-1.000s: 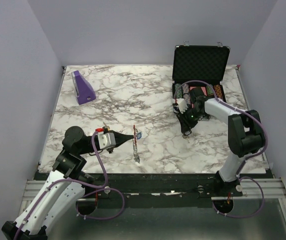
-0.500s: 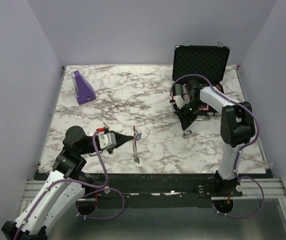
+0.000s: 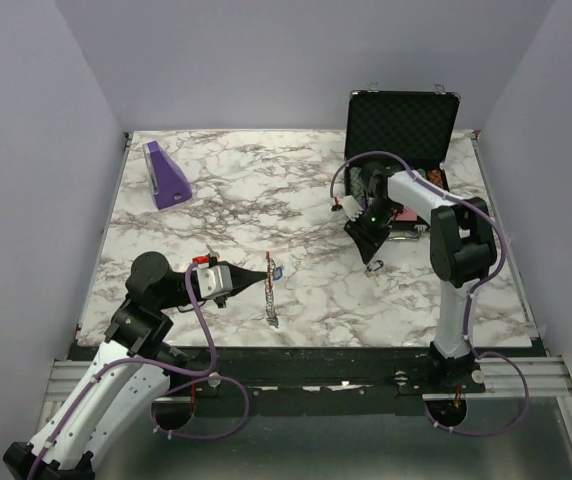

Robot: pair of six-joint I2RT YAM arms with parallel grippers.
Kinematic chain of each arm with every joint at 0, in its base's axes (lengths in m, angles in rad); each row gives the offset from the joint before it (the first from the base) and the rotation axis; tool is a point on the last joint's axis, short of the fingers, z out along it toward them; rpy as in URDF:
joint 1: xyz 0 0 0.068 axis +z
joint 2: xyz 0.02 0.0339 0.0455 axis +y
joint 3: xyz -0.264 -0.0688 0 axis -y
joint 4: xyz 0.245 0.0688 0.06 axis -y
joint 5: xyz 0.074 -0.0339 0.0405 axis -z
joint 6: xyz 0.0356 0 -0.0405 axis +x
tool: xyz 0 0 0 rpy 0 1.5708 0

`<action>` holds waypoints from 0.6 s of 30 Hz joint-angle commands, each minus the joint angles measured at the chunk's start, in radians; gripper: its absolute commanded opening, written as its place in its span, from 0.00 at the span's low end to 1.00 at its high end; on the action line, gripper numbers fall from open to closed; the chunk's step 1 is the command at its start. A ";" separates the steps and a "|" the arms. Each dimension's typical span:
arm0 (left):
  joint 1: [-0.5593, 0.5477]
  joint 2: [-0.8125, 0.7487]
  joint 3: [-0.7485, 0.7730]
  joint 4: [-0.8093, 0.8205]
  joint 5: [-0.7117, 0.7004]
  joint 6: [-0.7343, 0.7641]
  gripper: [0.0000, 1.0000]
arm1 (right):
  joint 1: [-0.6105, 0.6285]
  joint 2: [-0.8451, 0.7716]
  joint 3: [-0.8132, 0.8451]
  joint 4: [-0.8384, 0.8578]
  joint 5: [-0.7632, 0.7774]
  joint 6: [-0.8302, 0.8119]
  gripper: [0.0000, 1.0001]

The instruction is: Put the keys on the keyring

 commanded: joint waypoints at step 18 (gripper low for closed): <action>-0.002 -0.008 0.000 0.013 -0.007 0.029 0.00 | 0.052 0.142 0.142 -0.156 0.126 -0.021 0.42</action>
